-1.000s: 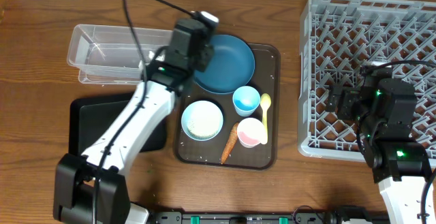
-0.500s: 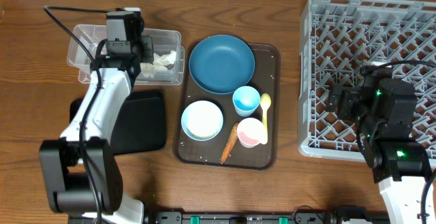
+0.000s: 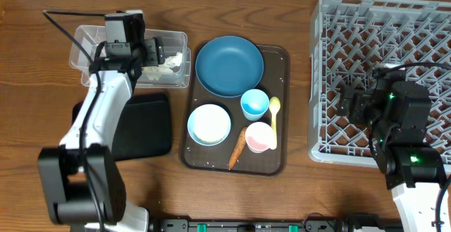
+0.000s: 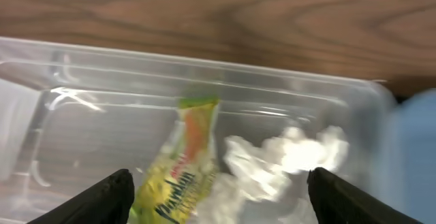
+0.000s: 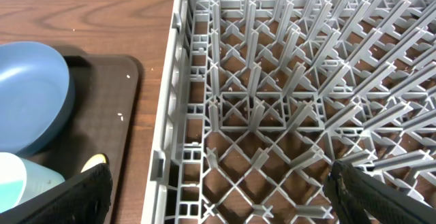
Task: Sort waste into correct bins and load items into the dishwasher rack
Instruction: 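Carry the wrapper left and drop it into the clear bin, then reach the left gripper to the light-blue cup and grasp it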
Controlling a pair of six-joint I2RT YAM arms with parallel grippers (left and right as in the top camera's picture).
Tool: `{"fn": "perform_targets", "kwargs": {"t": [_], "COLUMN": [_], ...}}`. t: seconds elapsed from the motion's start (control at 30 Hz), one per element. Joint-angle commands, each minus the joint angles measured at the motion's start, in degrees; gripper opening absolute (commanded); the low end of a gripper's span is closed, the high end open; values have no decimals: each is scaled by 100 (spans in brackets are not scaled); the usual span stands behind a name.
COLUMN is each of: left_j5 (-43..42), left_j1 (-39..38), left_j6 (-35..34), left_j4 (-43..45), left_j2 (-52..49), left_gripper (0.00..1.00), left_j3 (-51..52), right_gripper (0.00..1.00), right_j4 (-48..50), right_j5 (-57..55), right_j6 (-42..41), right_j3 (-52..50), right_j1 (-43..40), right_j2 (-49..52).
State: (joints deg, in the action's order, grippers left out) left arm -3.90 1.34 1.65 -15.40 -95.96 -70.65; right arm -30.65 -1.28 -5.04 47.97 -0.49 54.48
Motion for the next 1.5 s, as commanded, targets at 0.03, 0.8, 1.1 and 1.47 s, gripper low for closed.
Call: {"fn": "perform_targets", "kwargs": {"t": [0.03,0.8,1.1,1.47], "left_j5": [-1150,-2240,-1921,-1921], "left_j1": [-20,-2476,-2785,-2778], "left_j6": [-551,-1226,-1231,-1300], "left_j4": [-133,-1069,-1150,-1088], "left_j2": [487,-529,-960,-942], "left_gripper": [85,81,52,6], "left_j3": [-42,20,22,17], "right_gripper": [99,99,99,99], "right_j4": [-22,-44,-46,-46], "right_j5": [-17,-17,-20,-20], "right_j6": [-70,-70,-70,-70], "right_j3": [114,114,114,114], "right_j1": [31,31,31,31], "right_j2": [2,2,2,2]}}
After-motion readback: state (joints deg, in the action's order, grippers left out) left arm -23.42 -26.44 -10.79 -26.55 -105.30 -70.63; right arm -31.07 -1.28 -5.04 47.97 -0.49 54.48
